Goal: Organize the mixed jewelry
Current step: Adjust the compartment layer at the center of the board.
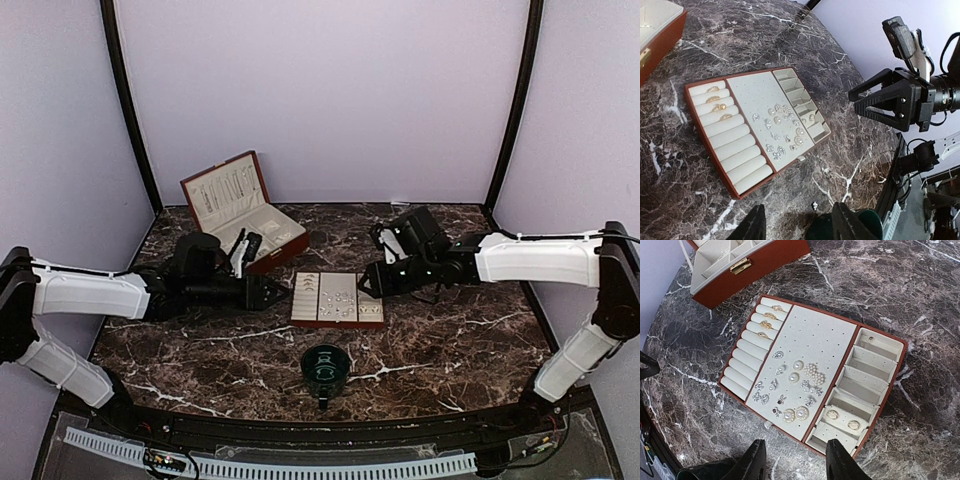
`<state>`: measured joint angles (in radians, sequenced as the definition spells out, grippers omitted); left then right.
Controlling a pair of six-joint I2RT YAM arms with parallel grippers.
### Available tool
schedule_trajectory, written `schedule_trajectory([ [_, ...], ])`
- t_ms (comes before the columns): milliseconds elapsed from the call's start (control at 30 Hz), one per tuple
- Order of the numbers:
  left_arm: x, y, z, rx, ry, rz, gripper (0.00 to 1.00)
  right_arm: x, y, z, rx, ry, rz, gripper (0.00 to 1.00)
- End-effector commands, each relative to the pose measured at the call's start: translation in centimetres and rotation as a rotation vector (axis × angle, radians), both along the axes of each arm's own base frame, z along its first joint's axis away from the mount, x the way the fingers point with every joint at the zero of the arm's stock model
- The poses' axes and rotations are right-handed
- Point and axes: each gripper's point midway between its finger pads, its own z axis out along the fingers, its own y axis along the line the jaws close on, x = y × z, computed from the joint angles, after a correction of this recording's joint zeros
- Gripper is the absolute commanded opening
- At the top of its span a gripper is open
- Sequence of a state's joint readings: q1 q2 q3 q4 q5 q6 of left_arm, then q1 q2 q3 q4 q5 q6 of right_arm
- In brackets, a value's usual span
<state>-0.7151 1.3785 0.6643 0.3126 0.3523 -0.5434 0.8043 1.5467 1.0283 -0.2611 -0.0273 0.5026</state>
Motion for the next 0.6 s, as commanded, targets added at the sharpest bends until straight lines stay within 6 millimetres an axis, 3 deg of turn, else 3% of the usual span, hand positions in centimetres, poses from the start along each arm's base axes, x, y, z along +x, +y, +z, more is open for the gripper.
schedule_trajectory([
  [0,0.5,0.2,-1.4,-0.021,0.124,0.071,0.48,-0.3,0.7,-1.2,-0.017,0.011,0.042,0.40],
  [300,1.9,-0.1,-2.3,-0.040,0.192,0.113,0.51,-2.5,4.9,-2.9,-0.034,-0.025,0.280,0.33],
  [567,1.9,0.1,-3.5,-0.027,0.234,0.119,0.51,-3.0,6.4,-4.8,-0.091,-0.063,0.400,0.27],
])
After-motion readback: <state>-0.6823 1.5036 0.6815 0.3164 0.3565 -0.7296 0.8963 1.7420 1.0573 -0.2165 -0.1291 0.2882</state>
